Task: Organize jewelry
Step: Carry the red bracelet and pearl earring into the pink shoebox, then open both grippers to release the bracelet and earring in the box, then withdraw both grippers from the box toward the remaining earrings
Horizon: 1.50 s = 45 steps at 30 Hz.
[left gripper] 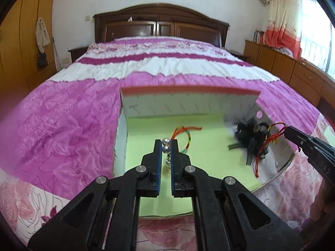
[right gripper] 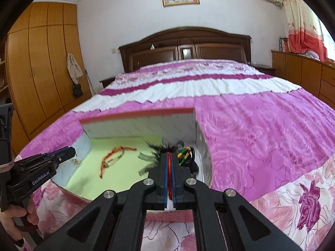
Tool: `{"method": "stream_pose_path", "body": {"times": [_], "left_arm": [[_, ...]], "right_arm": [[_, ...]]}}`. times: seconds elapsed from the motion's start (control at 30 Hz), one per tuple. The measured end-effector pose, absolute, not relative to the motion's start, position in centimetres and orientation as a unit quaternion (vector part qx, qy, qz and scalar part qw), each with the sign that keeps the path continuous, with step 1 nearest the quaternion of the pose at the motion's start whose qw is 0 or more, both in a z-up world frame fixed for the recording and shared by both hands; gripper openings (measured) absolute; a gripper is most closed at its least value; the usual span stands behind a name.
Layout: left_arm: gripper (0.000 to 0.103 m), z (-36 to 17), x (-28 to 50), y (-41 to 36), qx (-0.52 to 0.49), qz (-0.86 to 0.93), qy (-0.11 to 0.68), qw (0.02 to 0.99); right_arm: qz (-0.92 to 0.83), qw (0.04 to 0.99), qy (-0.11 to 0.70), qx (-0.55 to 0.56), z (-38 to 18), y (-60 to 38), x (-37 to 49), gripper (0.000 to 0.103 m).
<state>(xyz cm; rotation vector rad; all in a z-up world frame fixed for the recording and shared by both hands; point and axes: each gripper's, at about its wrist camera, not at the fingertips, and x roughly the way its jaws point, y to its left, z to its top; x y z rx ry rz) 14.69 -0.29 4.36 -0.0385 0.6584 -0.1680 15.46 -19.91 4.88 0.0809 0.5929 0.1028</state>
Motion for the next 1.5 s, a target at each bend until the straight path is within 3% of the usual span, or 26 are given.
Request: {"method": "stream_pose_path", "body": {"times": [0.53,0.63,0.73,0.77,0.8,0.87,1.5], "left_arm": [[0.0,2.2,15.6,-0.9,-0.013,-0.08,0.357,0.931],[0.006,2.3,15.6,-1.0,-0.009,-0.08,0.359,0.93],[0.017,2.5,15.4,-1.0,-0.012,-0.08,0.357,0.931],[0.02,2.7,15.2,-1.0,-0.014,-0.081,0.356,0.931],[0.022,2.8,15.1,-0.9,-0.016,-0.081,0.356,0.931],[0.024,3.1,14.9,-0.8,-0.02,-0.085,0.355,0.931],[0.027,6.0,11.2,0.0,-0.041,-0.11,0.337,0.934]], "right_arm": [[0.039,0.94,0.337,0.04,2.3,-20.3,16.7,0.004],[0.043,0.939,0.338,0.049,2.4,-20.4,16.6,0.005],[0.049,0.939,0.336,0.056,2.7,-20.5,16.5,0.015],[0.052,0.939,0.334,0.058,2.8,-20.5,16.5,0.023],[0.056,0.94,0.332,0.061,3.0,-20.4,16.3,0.03],[0.062,0.94,0.33,0.065,3.2,-20.4,16.1,0.035],[0.081,0.948,0.293,0.097,6.7,-20.7,11.4,0.04]]}}
